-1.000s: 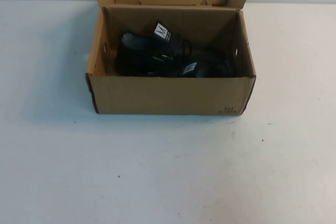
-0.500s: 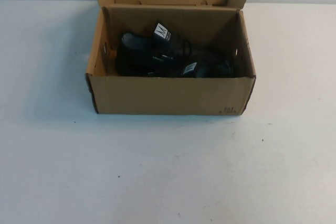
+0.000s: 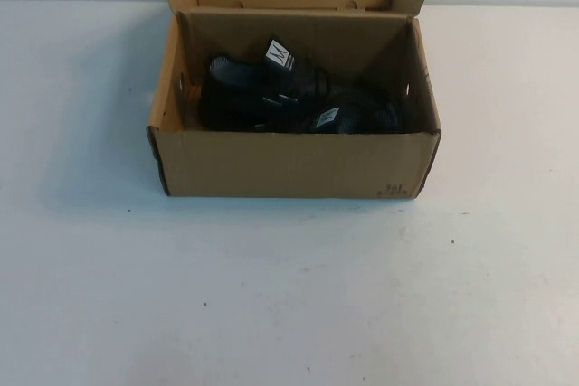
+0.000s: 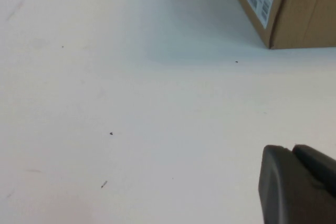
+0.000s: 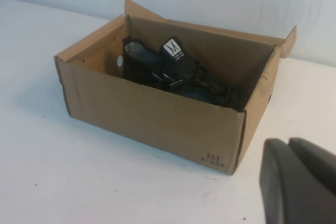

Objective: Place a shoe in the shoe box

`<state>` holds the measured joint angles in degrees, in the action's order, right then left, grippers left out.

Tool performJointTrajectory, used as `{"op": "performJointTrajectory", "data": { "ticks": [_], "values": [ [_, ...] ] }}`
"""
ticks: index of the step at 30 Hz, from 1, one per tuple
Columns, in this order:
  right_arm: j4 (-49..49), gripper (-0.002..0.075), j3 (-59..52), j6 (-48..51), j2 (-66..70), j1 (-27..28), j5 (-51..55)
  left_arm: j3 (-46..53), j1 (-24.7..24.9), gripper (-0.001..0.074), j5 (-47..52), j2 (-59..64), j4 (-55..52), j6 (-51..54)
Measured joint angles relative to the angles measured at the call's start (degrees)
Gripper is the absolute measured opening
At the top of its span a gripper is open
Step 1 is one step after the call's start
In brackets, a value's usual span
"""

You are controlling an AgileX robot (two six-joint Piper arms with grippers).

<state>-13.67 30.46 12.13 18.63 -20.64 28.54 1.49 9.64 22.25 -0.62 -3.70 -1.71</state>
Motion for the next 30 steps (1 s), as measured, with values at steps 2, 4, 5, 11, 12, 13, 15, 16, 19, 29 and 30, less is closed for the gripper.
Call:
{"op": "performJointTrajectory", "data": {
  "ticks": [2,4,5,11,12,13,15,16,19,29,30],
  "values": [
    [0.0,-0.0016,0.0,0.0,0.0,0.0,0.0,0.0,0.0,-0.0001,0.0,0.0,0.1,-0.2],
    [0.0,-0.0016,-0.1,0.0,0.0,0.0,0.0,0.0,0.0,-0.0001,0.0,0.0,0.1,-0.3],
    [0.0,-0.0016,-0.1,0.0,0.0,0.0,0.0,0.0,0.0,-0.0001,0.0,0.0,0.1,-0.4],
    [-0.1,-0.0016,-0.1,0.0,0.0,0.0,0.0,0.0,0.0,-0.0001,0.0,0.0,0.1,-0.5],
    [-0.1,-0.0016,-0.1,0.0,0.0,0.0,0.0,0.0,0.0,-0.0001,0.0,0.0,0.1,-0.5],
    [-0.1,-0.0016,-0.1,0.0,0.0,0.0,0.0,0.0,0.0,-0.0001,0.0,0.0,0.1,-0.5],
    [-0.1,-0.0016,-0.1,0.0,0.0,0.0,0.0,0.0,0.0,-0.0001,0.0,0.0,0.1,-0.5],
    [-0.1,-0.0016,-0.1,0.0,0.0,0.0,0.0,0.0,0.0,-0.0001,0.0,0.0,0.1,-0.6],
    [-0.1,-0.0016,-0.1,0.0,0.0,0.0,0.0,0.0,0.0,-0.0001,0.0,0.0,0.1,-0.6],
    [0.0,-0.0016,-0.3,3.7,-6.3,9.7,0.0,0.0,0.0,-0.0001,0.0,0.0,0.1,-0.6],
    [0.1,-0.0016,-0.3,4.1,-7.7,10.8,0.1,0.0,0.0,-0.0001,0.0,0.0,0.1,-0.6]
  ]
}}
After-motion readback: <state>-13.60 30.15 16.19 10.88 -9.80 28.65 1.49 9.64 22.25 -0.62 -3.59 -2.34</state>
